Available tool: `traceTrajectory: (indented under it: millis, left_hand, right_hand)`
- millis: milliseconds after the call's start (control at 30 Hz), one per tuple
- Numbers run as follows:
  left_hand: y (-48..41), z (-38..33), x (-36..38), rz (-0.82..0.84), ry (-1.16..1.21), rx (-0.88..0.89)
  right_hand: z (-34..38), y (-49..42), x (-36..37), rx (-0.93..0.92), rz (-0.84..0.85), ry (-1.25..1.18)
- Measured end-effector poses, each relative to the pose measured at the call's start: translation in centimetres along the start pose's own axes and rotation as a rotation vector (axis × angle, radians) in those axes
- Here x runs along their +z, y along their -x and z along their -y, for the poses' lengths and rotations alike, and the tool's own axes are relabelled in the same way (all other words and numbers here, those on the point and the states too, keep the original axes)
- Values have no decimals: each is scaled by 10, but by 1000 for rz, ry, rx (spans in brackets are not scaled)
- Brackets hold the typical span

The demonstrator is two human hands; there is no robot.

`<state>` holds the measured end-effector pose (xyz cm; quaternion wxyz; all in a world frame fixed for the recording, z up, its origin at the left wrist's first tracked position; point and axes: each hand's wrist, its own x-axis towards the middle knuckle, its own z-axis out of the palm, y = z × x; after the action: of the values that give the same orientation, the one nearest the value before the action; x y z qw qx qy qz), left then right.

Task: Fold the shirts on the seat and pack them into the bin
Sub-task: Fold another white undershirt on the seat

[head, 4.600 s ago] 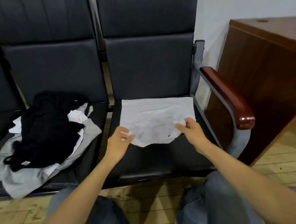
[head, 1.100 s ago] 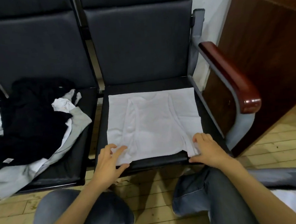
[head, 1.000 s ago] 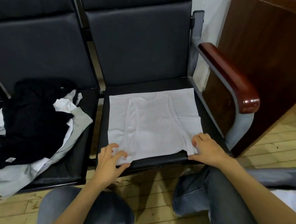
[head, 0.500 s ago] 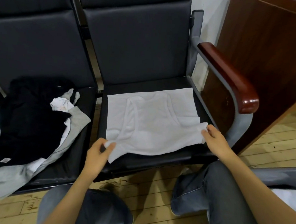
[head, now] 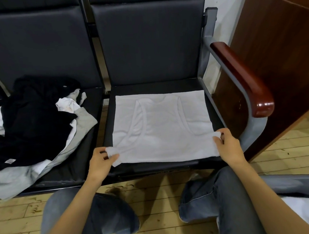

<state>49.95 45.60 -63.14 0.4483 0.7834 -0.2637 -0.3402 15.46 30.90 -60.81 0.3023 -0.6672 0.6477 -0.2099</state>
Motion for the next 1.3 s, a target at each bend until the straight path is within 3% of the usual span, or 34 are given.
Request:
traceTrajectory:
  millis: [67,200,333,533,700,767,833,933,1000,1100,1200,1300]
  left_hand:
    - [0,-6,-1,-61,104,129]
    - [3,-20,-4,2,232,339]
    - [-5,-19,-8,18,293,349]
    - [-12,6,-10,63,-375,300]
    - [-14,20,-15,18,-653,169]
    - [-7,17,-12,-51,-616,294]
    - [1,10,-6,-51,-577,553]
    - [6,4,7,177,-747,765]
    - [5,4,15,326,-899,703]
    - [1,-7,23,342,-892,532]
    - [-21,-35,33,286,-723,410]
    - [-69,-68,54,240,-593,359]
  right_hand:
    - [2,2,0,-43,-26,-14]
    - [1,-2,3,-101,-131,30]
    - [0,-4,4,-108,-174,74]
    - [-10,-7,8,-11,-87,334]
    - [-11,-7,9,122,18,484]
    - [-12,-7,8,82,6,519]
    - [-12,-8,9,-74,-63,527]
    - [-10,-7,14,-344,-5,421]
    - [-8,-5,18,-385,190,428]
    - [-8,-9,21,-331,344,486]
    - [19,-28,15,-234,403,361]
    - [63,-73,18,-172,304,189]
